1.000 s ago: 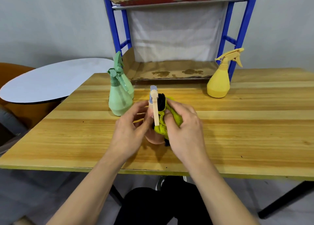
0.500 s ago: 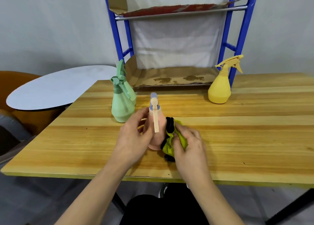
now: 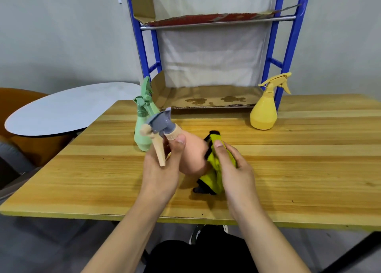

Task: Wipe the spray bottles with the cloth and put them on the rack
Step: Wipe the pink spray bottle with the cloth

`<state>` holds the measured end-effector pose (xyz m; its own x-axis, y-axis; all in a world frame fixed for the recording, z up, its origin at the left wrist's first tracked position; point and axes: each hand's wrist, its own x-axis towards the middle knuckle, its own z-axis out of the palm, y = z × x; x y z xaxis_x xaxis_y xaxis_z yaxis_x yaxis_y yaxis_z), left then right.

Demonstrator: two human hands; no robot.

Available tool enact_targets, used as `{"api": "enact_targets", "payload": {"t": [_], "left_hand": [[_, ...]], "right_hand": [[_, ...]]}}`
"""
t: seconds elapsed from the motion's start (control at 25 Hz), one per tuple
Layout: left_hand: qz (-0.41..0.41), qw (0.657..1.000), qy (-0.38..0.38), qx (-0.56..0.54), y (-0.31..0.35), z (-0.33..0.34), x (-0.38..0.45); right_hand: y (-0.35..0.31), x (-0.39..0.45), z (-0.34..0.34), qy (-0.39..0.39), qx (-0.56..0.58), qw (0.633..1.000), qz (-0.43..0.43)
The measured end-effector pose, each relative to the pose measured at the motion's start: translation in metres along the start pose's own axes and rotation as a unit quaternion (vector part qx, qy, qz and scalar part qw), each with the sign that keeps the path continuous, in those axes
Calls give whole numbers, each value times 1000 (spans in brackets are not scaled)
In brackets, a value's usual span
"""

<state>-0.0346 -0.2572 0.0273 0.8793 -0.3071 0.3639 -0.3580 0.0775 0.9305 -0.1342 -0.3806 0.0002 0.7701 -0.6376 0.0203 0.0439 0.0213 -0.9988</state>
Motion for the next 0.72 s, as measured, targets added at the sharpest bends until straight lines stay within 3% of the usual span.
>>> {"api": "enact_targets", "payload": {"t": [0.08,0.12,0.2,0.24,0.28,0.36,0.44,0.52,0.6,0.72], "left_hand": [[8,999,-17,-48,8,-2,2],[15,998,-27,-49,11,-2,3],[25,998,-32,-40,15,-4,6],[27,999,-31,-36,15,-6,6],[28,999,-31,-31,16,-8,6],[38,998,-46,-11,18,-11,4],[45,998,-54,10,21,-14,1],[46,998,-49,8,20,-14,1],[39,998,-53,-7,16,-12,-1],[30,997,-74,-3,18,-5,-4]], "right_hand": [[6,13,5,-42,110,992,48],[-6,7,6,-51,107,992,46],[-37,-4,16,-97,237,947,195],[-35,5,19,-97,267,934,217],[-43,-18,5,-58,256,937,229],[-42,1,13,-113,302,923,212],[-10,16,8,-42,227,961,154],[4,27,11,-71,248,959,120],[-9,18,17,-19,225,965,132],[-20,12,11,-63,320,920,216]]}}
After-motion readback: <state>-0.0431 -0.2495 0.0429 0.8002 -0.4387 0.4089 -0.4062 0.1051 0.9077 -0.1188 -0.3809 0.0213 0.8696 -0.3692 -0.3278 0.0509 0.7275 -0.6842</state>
